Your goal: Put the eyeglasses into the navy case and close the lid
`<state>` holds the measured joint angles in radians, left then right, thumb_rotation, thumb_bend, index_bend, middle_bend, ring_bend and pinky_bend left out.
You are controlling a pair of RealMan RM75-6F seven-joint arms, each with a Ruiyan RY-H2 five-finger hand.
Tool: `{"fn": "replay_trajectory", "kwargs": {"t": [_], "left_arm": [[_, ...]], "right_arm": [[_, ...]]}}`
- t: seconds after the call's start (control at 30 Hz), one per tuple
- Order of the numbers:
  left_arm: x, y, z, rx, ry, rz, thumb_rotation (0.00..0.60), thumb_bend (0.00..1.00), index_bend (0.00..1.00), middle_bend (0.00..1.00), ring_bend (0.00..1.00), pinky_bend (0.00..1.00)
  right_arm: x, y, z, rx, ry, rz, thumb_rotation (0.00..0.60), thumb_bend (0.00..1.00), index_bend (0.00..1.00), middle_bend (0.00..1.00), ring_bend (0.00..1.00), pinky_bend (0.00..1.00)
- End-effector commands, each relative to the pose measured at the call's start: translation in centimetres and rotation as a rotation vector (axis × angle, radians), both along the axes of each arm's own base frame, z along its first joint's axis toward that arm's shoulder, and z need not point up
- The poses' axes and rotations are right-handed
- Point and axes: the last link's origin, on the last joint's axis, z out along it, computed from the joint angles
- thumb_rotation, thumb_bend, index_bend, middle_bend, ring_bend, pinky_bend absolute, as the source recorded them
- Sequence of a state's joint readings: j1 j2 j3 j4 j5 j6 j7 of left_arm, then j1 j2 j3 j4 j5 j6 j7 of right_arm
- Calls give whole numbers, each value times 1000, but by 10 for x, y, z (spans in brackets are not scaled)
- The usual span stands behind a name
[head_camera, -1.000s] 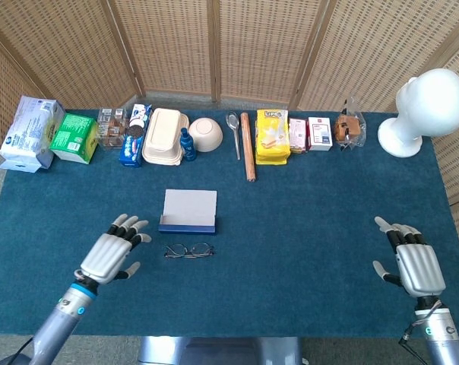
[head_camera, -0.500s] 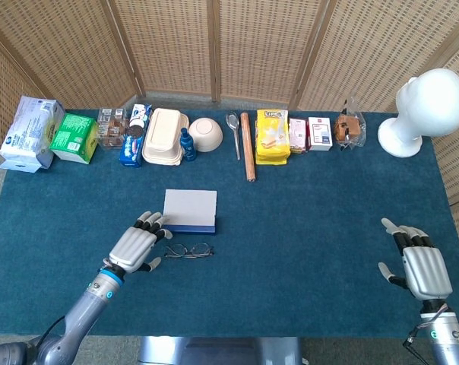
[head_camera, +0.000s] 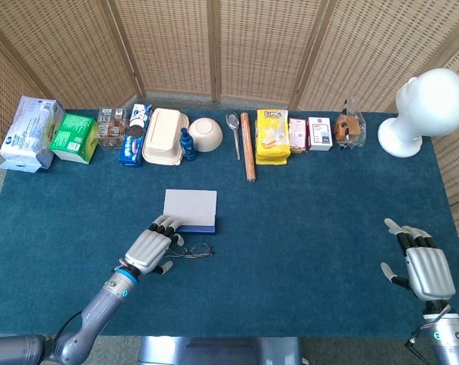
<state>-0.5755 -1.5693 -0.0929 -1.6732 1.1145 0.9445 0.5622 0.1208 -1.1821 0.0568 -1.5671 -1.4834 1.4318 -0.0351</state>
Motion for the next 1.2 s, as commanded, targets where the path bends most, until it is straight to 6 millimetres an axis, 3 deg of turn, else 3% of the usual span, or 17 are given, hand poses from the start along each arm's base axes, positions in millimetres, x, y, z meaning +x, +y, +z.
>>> {"fn": "replay_trajectory", "kwargs": {"t": [0.03,1.2], "left_arm": [[1,0,-5,-11,6,3,600,283,338,76,0,10],[12,3,-21,26,28,-47,600,304,417,58,0,0]], "right_arm": [[-1,1,1,0,0,-3,600,269,140,293,207,232],[-8,5,5,-14,-24,-23,600,269,149,296,208,260]]}}
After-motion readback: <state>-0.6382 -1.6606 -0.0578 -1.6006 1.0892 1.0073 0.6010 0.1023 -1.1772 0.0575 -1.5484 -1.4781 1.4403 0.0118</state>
